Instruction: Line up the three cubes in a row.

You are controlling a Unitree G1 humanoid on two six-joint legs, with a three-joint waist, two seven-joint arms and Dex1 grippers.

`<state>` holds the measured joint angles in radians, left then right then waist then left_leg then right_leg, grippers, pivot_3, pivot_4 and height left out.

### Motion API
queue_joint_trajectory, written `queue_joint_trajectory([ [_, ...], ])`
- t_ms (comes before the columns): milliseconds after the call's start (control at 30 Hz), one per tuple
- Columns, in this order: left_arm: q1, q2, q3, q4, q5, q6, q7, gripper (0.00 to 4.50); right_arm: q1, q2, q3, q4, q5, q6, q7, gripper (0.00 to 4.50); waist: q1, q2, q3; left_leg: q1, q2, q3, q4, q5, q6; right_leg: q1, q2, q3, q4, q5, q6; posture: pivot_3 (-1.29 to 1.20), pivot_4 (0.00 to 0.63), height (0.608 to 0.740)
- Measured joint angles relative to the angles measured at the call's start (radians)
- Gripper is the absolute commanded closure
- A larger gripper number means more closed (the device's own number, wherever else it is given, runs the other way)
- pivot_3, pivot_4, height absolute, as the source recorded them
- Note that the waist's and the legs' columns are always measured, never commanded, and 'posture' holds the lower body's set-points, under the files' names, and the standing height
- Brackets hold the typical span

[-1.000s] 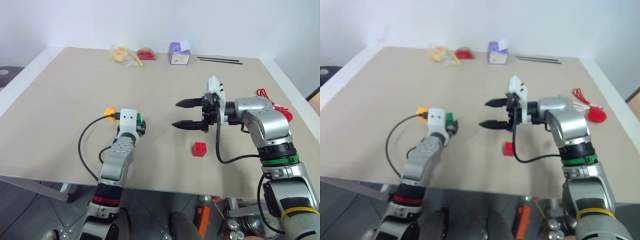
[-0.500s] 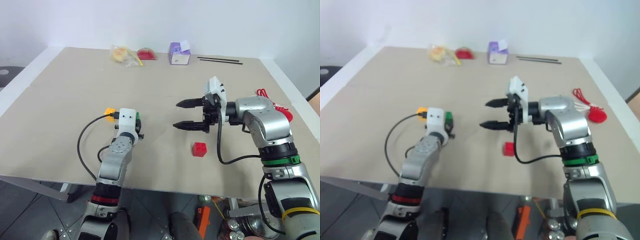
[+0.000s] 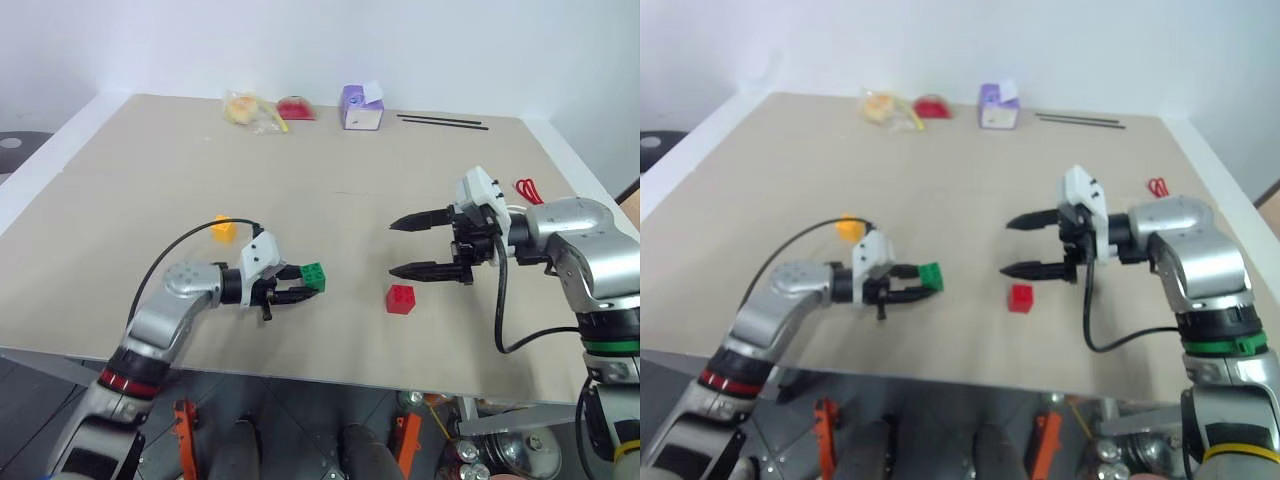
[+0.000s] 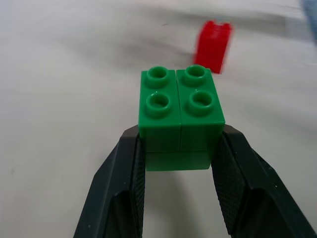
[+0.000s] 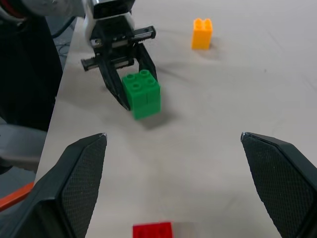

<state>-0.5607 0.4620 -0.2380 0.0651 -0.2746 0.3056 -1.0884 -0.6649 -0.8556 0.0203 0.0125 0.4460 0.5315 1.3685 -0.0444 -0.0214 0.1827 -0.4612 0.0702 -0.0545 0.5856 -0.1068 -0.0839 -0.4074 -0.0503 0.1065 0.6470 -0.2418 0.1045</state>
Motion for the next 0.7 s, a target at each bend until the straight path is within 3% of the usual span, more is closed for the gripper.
queue_joint_trajectory([
  [433, -0.147, -0.089, -0.079, 0.292, 0.08, -0.174, -0.163, 3.2, 0.118, -0.055, -0.079, -0.114, 0.048, 0.034, -0.05, 0.0, -0.001, 0.0, 0.0, 0.0, 0.0, 0.0, -0.001, 0.0, 0.0, 0.0, 0.0, 0.0, 0.001, -0.001, 0.001, 0.0, 0.15, 0.74],
  [700, -0.171, -0.122, -0.081, 0.36, 0.113, -0.211, -0.188, 3.2, 0.145, -0.057, -0.099, -0.137, 0.07, 0.036, -0.067, 0.0, -0.002, 0.0, 0.0, 0.0, 0.0, -0.001, 0.0, 0.0, 0.001, 0.0, 0.0, 0.0, 0.001, -0.001, 0.001, 0.0, 0.15, 0.74],
])
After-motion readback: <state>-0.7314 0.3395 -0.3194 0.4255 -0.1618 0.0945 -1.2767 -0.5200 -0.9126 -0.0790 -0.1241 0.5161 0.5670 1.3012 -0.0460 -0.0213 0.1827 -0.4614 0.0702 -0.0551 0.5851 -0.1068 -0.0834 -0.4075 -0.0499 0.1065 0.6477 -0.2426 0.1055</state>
